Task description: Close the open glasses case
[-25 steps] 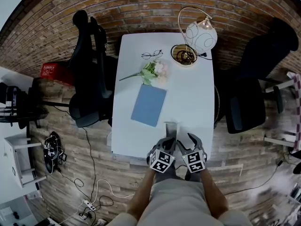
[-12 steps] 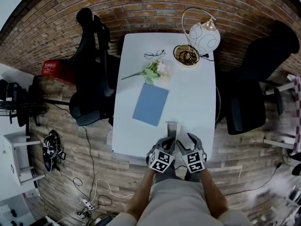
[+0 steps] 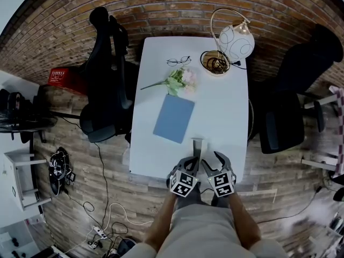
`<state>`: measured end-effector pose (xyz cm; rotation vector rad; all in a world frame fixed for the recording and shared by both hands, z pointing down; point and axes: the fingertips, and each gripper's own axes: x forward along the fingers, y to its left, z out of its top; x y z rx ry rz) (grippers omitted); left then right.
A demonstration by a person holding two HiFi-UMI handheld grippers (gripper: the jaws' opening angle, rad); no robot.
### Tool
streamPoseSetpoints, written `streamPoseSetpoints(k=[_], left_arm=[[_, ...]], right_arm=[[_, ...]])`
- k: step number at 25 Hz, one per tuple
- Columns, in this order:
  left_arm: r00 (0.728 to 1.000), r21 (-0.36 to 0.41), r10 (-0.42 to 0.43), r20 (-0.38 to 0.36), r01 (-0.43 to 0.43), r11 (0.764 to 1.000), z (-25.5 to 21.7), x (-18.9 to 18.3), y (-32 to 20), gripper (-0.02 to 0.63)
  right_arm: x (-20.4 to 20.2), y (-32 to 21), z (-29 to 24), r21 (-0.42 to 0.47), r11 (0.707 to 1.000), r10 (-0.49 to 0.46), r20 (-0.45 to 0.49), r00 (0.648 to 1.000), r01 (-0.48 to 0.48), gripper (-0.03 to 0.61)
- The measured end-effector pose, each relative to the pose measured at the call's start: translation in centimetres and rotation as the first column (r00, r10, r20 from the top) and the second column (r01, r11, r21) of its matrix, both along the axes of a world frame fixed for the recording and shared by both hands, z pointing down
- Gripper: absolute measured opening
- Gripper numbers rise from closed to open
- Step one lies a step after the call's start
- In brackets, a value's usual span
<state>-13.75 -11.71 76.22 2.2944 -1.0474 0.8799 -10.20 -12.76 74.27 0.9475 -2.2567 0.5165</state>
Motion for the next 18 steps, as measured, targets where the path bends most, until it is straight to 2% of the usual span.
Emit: streamPoseSetpoints(k=[18], left_arm=[[1.000, -0.008, -0.029, 0.004, 0.029, 1.000, 0.6, -1.9, 0.0, 0.003]], right_arm=[[-1.4, 0.0, 0.2, 0.002, 1.000, -0.009, -0.005, 1.000, 0.009, 0.253]])
